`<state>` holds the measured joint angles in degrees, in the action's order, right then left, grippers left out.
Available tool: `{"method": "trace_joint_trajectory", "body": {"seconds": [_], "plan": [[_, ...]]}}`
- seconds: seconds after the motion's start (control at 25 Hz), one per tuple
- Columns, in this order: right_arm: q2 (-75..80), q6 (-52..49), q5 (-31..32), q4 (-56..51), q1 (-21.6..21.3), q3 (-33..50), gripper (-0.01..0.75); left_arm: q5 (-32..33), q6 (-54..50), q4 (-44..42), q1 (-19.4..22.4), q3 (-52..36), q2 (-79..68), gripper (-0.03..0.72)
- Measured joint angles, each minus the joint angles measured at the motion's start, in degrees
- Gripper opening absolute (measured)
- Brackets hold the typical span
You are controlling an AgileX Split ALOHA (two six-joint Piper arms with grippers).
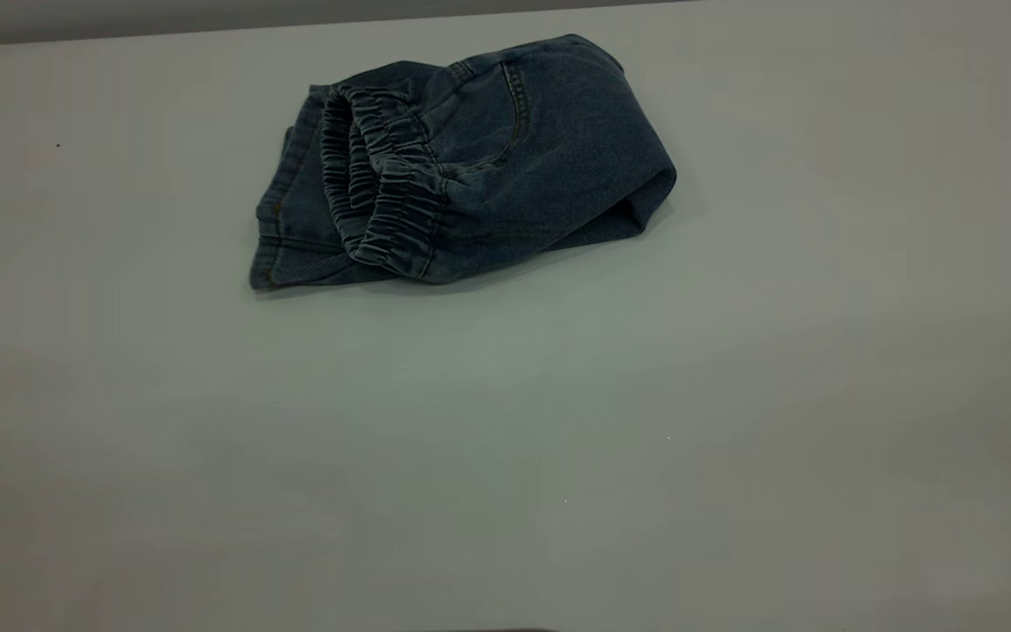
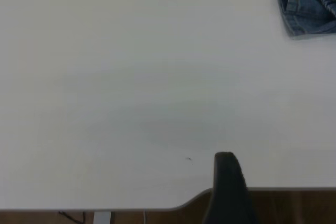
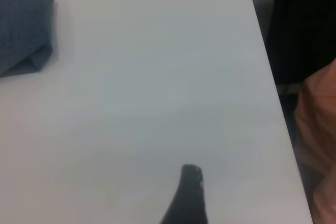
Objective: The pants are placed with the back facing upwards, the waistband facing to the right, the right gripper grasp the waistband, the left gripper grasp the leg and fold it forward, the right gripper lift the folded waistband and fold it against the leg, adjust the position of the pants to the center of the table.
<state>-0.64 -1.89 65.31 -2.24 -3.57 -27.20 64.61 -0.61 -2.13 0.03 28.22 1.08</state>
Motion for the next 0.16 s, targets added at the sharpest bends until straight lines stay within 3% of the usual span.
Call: {"method": "trace_joint_trajectory", "body": {"seconds": [0.16], "plan": [[0.00, 0.00, 0.00, 0.00, 0.00, 0.00, 0.584, 0.00, 0.05, 0.00, 0.00, 0.00, 0.00, 0.442]]}}
